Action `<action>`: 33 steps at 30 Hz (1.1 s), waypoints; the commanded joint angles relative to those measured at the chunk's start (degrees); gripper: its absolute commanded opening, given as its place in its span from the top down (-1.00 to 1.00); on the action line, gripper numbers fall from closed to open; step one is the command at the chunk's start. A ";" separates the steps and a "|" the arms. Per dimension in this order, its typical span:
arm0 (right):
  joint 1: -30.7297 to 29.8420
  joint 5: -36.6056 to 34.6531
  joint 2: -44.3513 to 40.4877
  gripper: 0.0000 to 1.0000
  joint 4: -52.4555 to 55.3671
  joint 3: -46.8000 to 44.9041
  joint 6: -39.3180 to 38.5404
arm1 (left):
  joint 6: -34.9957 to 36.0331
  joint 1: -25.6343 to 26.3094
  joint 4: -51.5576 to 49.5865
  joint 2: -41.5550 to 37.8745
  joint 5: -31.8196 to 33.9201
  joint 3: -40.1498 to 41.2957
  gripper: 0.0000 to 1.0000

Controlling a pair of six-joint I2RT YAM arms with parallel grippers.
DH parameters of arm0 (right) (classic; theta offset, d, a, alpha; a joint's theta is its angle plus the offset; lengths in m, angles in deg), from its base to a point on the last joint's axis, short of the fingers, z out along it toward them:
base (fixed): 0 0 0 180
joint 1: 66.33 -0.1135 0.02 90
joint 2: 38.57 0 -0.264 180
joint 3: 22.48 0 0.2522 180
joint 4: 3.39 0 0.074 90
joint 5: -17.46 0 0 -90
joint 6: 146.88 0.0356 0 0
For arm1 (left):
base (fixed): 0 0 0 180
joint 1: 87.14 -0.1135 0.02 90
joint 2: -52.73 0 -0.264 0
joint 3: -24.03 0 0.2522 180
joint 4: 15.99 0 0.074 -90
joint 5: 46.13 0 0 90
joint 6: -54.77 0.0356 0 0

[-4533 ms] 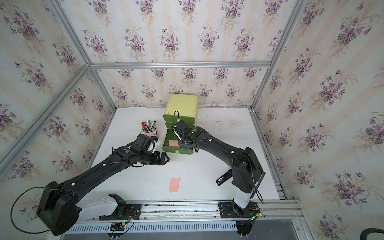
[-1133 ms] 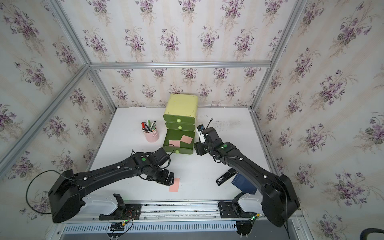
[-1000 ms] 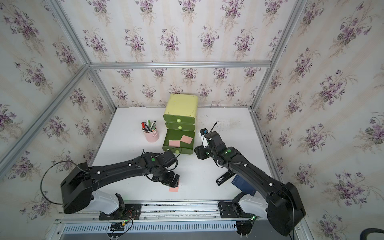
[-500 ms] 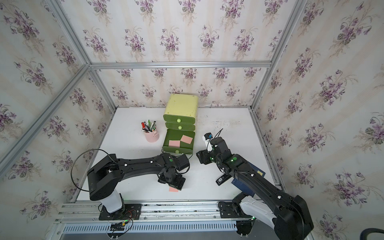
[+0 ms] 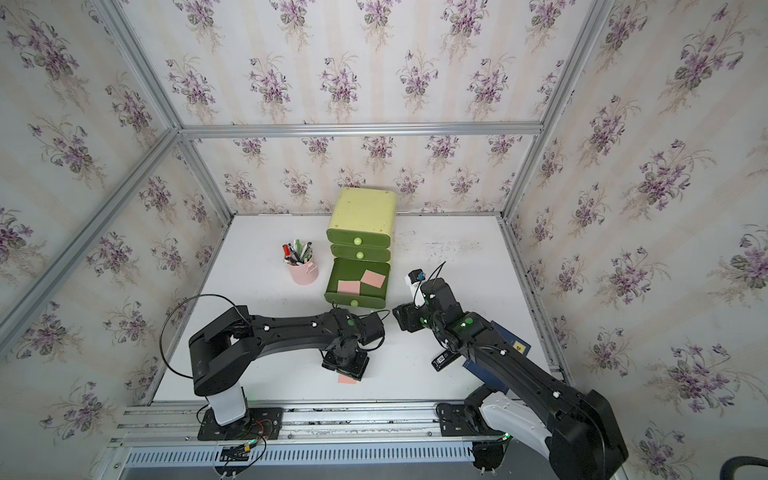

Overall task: Please put the sticky notes in the drawer by color
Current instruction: Pick up the sticky notes from the center of the board.

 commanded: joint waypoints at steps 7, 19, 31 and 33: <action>0.03 -0.54 -1.06 -0.42 -1.65 -1.05 -0.40 | -0.14 0.14 3.86 2.59 -2.19 2.54 -0.02; 0.03 1.20 -0.95 -0.41 -4.09 -2.91 1.21 | 7.34 -0.12 1.85 0.92 0.19 -0.18 0.31; 0.03 0.31 -3.15 -0.41 -6.26 -6.12 2.81 | 34.71 -2.51 -7.75 -4.23 8.56 -9.03 0.22; 0.03 -0.12 -3.80 -0.41 -6.46 -6.44 2.98 | 38.26 -3.15 -8.49 -5.09 10.30 -10.90 0.22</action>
